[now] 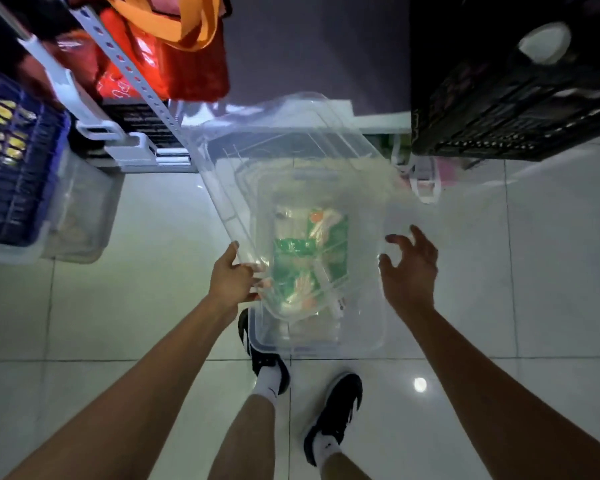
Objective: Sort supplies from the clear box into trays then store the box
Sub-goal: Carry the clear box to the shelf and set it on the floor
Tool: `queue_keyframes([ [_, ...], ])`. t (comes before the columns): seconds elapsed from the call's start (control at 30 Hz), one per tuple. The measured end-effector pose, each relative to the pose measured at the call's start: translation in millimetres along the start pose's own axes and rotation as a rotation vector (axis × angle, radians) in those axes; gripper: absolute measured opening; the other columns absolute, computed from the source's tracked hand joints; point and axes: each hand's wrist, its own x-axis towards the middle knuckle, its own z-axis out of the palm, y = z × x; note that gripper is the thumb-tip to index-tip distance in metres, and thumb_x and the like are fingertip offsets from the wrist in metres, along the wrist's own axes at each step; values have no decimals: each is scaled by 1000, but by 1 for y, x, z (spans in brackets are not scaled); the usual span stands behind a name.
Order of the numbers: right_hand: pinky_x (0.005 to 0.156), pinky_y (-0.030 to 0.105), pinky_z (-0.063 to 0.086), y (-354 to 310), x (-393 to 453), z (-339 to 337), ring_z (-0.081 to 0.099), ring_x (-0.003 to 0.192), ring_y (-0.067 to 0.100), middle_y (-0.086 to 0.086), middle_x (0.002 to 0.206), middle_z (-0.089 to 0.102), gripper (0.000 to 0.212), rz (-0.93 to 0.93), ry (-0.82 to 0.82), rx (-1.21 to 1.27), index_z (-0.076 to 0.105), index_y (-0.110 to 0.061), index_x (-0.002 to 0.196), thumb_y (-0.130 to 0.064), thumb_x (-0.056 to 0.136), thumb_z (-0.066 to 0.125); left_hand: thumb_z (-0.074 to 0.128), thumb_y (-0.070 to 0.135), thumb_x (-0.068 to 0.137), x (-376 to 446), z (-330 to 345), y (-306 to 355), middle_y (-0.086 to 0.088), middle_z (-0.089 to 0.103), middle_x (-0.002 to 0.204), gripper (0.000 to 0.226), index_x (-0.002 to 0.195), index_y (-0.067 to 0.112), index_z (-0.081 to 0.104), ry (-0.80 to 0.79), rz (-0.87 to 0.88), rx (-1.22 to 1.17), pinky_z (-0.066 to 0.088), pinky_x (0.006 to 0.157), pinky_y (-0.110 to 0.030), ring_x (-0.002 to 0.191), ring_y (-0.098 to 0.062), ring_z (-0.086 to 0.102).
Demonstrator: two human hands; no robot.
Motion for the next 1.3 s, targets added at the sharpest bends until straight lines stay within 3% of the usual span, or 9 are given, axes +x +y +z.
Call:
queue_keyframes([
  [0.1,106,58,36,30,-11,-19,24,144,39,15,162,20,62,83,-23,-144,48,-18,142,-16,84,70,45,-10,94,-24,-18,-28,-14,67,96,70,149,33,36,25,8,81,54,72,-49,58,-25,65],
  [0.2,110,48,33,58,-38,-35,28,145,36,14,162,21,68,195,-102,-6,29,-15,153,-13,93,61,45,-11,93,-50,-33,-56,-12,68,95,72,152,29,34,-4,-17,113,52,89,-62,57,-24,68],
  [0.33,71,35,55,68,-73,-38,68,82,28,25,127,60,50,597,-210,674,41,-13,143,-6,95,52,47,-7,94,-68,-48,-82,-8,70,92,69,152,28,34,-27,-23,145,57,78,-52,64,-26,68],
  [0.43,63,39,60,68,-93,-40,69,76,28,19,110,62,39,677,-165,901,50,-5,134,-3,96,50,46,-5,96,-71,-53,-96,-11,70,101,67,152,30,33,0,-23,149,58,67,-42,69,-28,68],
  [0.57,65,42,61,54,-108,-53,72,72,28,15,103,60,30,602,-20,1073,52,-1,129,-4,99,49,49,-3,99,-71,-48,-109,-10,66,122,62,153,24,37,60,18,87,55,65,-37,75,-24,67],
  [0.7,61,37,59,34,-118,-64,71,73,29,14,100,60,30,490,113,1116,53,0,129,-2,100,43,55,-1,96,-77,-27,-112,-7,56,137,60,149,23,44,122,153,221,50,92,-40,120,-26,58],
  [0.8,71,42,62,14,-127,-79,70,77,30,15,104,61,30,393,165,1119,55,-4,127,1,101,40,61,8,94,-94,-3,-100,-5,58,140,50,141,24,55,39,231,286,44,108,-41,131,-22,53],
  [1.1,99,33,51,-62,-176,-79,61,114,5,-9,122,64,36,-15,130,691,60,-17,129,-12,94,65,58,28,100,-156,49,-28,1,70,124,31,131,26,63,-326,222,-48,59,87,-42,108,-21,70],
  [1.3,101,43,50,-61,-203,-51,61,116,16,-6,126,63,42,-218,-71,567,60,-18,128,-3,89,66,67,27,94,-160,27,-37,-7,72,98,26,114,11,64,-284,66,-137,62,74,-43,81,-21,72],
])
